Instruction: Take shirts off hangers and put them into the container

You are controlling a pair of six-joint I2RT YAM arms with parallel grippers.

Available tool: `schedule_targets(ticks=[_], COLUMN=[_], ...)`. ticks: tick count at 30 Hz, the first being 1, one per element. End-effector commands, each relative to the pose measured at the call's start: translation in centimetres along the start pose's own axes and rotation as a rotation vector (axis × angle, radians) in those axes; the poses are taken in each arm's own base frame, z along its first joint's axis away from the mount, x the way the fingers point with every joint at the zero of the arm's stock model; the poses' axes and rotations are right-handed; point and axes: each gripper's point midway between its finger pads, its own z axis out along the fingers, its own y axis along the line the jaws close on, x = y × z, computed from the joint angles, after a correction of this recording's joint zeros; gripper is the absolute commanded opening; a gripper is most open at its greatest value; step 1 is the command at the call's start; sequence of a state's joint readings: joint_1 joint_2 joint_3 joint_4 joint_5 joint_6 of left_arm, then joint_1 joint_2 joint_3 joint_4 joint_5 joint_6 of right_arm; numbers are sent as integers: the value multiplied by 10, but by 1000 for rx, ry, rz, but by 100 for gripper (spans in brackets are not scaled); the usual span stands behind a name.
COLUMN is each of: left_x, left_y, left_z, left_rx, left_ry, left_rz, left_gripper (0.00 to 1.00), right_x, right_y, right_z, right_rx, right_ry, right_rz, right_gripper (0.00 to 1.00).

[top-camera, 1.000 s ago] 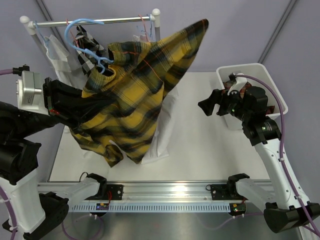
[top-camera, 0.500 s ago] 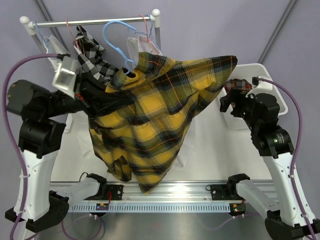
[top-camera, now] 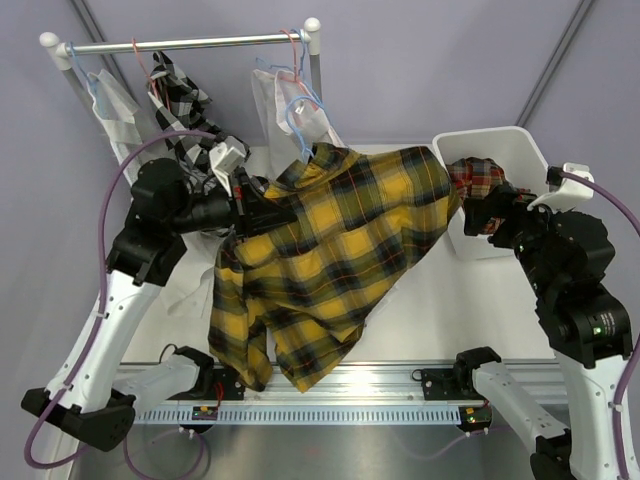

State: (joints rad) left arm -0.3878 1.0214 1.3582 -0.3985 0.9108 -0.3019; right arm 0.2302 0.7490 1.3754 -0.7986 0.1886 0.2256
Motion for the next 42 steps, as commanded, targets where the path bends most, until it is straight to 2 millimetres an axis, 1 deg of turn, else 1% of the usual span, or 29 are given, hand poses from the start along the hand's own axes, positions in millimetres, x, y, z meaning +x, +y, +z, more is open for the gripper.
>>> schedule_targets(ticks=[1, 3, 4, 5, 6, 7, 8, 9, 10, 11, 12, 13, 14, 16, 17, 18, 19, 20, 21, 22, 26, 27, 29, 30, 35, 38, 39, 42], left_x=[1, 12, 12, 21, 22, 21, 30, 30, 24, 27, 32, 31, 27, 29, 25, 25, 27, 31, 28, 33, 38, 36, 40, 40, 42, 44, 43, 46], left_y=[2, 2, 7, 1, -6, 3, -1, 0, 2, -2, 4, 9, 4, 10, 4, 3, 7, 2, 1, -1, -3, -4, -5, -6, -11, -15, -15, -18], left_z=[3, 17, 22, 37, 47, 51, 66, 72, 78, 85, 95, 99, 104, 115, 120, 123, 129, 133, 136, 142, 153, 155, 160, 161, 166, 167, 166, 166], left_rx=[-36, -28, -66, -40, -44, -75, -52, -58, -80, -71, -86, -123, -119, -146, -139, -144, -165, -155, -163, -156, -158, -161, -156, -155, -149, -143, -147, -140], left_ry=[-24, 12, 22, 58, 74, 78, 111, 116, 108, 118, 136, 132, 127, 135, 128, 128, 133, 142, 136, 148, 161, 158, 166, 168, 173, 177, 175, 179], left_rz=[91, 84, 96, 93, 116, 117, 105, 100, 104, 105, 100, 104, 110, 102, 110, 113, 116, 123, 129, 130, 130, 133, 135, 139, 152, 165, 169, 180], left_gripper=[0, 0, 0, 0, 0, 0, 0, 0, 0, 0, 0, 0, 0, 0, 0, 0, 0, 0, 0, 0, 0, 0, 0, 0, 0, 0, 0, 0], right_x=[-8, -12, -12, -14, -15, -13, -17, -17, -19, -19, -20, -22, -20, -23, -21, -22, -22, -21, -21, -21, -20, -20, -21, -19, -15, -11, -8, -3], right_y=[22, 35, 43, 53, 61, 61, 68, 71, 76, 81, 85, 89, 95, 102, 105, 106, 108, 109, 111, 113, 124, 126, 129, 130, 138, 140, 142, 142], right_z=[-10, -11, -6, -8, -3, 0, 1, 2, 5, 4, 5, 5, 3, 2, 2, 3, 5, 5, 5, 8, 8, 10, 14, 19, 28, 37, 41, 48], right_rx=[-132, -203, -244, -296, -335, -333, -367, -383, -402, -436, -452, -472, -513, -551, -571, -577, -581, -590, -598, -604, -660, -664, -668, -667, -682, -672, -673, -660], right_ry=[-4, -11, -1, 2, 9, 17, 5, 5, 0, 3, -1, -10, -3, -18, -14, -18, -20, -18, -19, -17, -15, -13, -18, -6, 8, 23, 33, 40], right_rz=[-53, -75, -87, -91, -98, -101, -102, -102, -102, -101, -102, -100, -101, -99, -99, -97, -95, -96, -96, -90, -77, -70, -71, -70, -70, -69, -69, -70], right_gripper=[98, 98, 97, 97, 97, 97, 97, 97, 96, 96, 96, 96, 95, 94, 93, 92, 91, 91, 90, 88, 84, 83, 81, 81, 75, 69, 63, 55])
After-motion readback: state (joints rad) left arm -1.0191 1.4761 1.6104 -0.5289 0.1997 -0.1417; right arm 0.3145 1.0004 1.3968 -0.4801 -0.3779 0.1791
